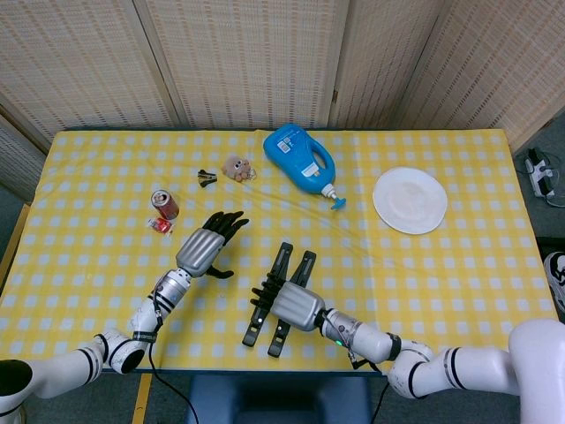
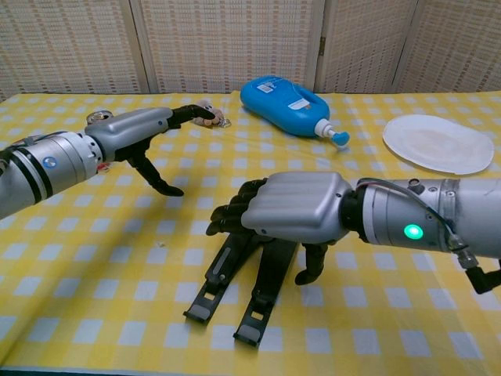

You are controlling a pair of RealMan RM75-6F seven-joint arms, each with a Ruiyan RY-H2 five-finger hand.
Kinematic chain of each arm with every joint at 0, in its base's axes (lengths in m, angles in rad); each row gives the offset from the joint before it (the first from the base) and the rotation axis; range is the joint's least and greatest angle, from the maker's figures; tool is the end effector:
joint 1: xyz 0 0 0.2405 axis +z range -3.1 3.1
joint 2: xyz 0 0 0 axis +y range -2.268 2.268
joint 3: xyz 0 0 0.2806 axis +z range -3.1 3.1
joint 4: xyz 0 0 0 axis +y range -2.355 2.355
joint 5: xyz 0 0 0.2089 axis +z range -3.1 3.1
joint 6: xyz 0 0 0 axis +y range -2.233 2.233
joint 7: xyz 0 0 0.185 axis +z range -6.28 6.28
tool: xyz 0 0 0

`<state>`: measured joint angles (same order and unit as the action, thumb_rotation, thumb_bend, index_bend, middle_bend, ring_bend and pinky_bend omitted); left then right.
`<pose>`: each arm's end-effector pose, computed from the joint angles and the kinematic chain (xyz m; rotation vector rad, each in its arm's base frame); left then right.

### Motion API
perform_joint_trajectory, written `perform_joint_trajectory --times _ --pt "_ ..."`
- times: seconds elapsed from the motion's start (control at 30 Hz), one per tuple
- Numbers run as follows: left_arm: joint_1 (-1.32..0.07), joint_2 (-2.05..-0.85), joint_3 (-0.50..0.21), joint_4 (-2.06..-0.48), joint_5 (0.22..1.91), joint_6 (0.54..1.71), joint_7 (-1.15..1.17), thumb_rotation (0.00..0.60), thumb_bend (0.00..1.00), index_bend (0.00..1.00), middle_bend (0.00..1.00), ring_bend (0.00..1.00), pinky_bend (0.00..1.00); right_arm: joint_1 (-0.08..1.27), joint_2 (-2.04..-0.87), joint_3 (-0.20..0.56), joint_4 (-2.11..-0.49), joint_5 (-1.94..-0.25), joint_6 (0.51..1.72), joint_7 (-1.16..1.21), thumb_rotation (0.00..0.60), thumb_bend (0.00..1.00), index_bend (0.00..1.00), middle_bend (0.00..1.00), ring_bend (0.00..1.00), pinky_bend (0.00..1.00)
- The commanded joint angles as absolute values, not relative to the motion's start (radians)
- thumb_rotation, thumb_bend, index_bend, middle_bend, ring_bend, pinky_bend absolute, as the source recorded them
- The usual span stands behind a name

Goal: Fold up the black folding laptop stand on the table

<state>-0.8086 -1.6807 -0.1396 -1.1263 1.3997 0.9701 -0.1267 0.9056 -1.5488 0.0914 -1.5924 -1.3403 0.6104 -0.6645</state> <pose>-0.1473 0.4248 -0.0544 -1.9221 -0.9633 -1.1485 -0.0812 -0.3235 -0.1029 2.5615 -0.3033 0.6882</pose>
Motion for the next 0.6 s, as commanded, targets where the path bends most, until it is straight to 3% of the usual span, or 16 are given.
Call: perform_joint_trajectory --times 0.03,0.47,0.6 --pt "-0.806 -1.679 -0.140 -1.128 1.398 0.971 -0.128 0.600 0.15 0.00 0.00 0.00 0.00 0.941 -1.562 0.101 -1.580 -1.276 0.587 -0.717 0.600 0.21 0.00 0.07 0.08 0.05" --pt "-0.791 -1.672 -0.139 -1.120 1.392 0.969 -0.151 0.600 0.15 0.00 0.00 0.00 0.00 1.037 -1.614 0.050 -1.535 -1.080 0.599 -0.840 0.600 0.21 0.00 0.13 0.09 0.05" --pt "-0.785 -1.669 -0.138 -1.117 1.393 0.973 -0.157 0.600 0.15 0.00 0.00 0.00 0.00 1.064 -1.629 0.038 -1.525 -1.041 0.614 -0.860 0.600 0.25 0.05 0.17 0.11 0.06"
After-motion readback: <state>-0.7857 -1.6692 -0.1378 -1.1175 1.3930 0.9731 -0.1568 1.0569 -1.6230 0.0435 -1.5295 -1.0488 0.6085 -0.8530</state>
